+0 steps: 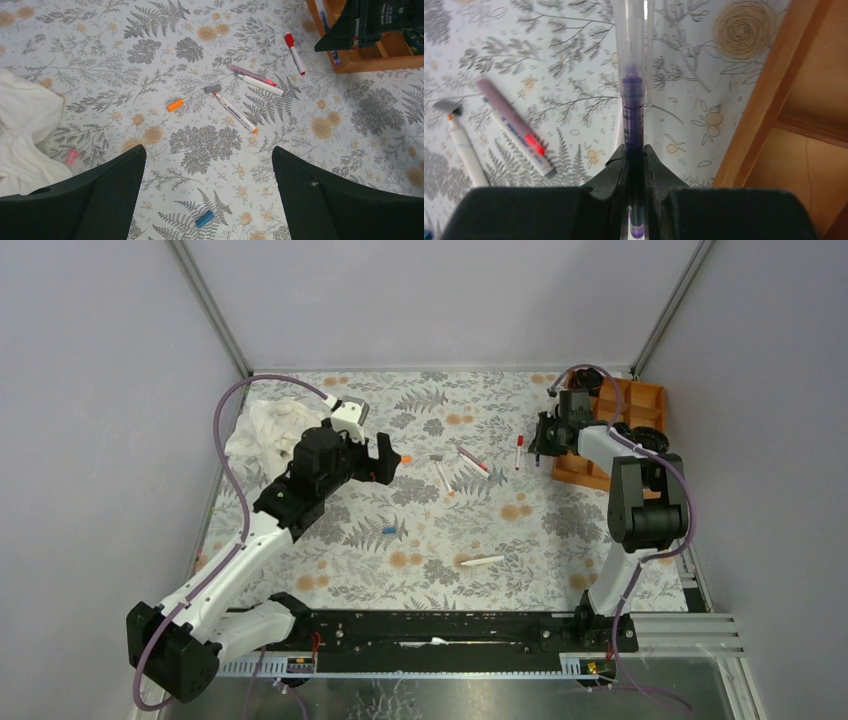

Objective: Insert the pens into the pen caps
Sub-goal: Place the pen at the center of the board.

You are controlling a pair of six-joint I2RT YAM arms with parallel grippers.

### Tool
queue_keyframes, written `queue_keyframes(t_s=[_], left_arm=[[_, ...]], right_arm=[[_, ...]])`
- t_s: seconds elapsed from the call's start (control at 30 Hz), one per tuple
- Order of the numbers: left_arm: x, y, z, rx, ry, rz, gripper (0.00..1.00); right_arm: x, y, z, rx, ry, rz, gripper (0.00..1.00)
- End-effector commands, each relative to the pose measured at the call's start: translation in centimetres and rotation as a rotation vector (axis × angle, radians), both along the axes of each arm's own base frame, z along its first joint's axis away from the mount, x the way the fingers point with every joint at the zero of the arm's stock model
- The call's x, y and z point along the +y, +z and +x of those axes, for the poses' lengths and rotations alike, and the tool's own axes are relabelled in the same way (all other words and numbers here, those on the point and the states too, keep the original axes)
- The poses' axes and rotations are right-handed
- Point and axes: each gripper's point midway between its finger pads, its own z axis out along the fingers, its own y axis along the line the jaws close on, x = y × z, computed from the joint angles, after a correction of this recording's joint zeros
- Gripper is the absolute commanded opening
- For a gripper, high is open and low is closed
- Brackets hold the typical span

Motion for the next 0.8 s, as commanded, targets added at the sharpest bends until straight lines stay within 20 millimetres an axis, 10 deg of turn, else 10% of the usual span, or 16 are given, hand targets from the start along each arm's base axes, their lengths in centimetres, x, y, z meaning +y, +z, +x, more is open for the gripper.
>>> queue_keyframes(t_s=[0.0,0.4,0.77], left_arm=[[1.4,0.0,0.0,-0.023,0.039,0.039,0.99],[1.6,0.3,-0.1,-0.033,0.046,0.039,0.99],[0.6,1.6,-1.1,-0.092,-0.026,-0.019,0.99]], right_arm=[[-1.1,-0.3,1.0,0.057,-0.104,-0.029,0.12],[0.1,-3.0,0.2,0.150,-0.069,0.026,0.36],[0.8,7.1,-1.2,-0.140,0.084,0.021,0.49]])
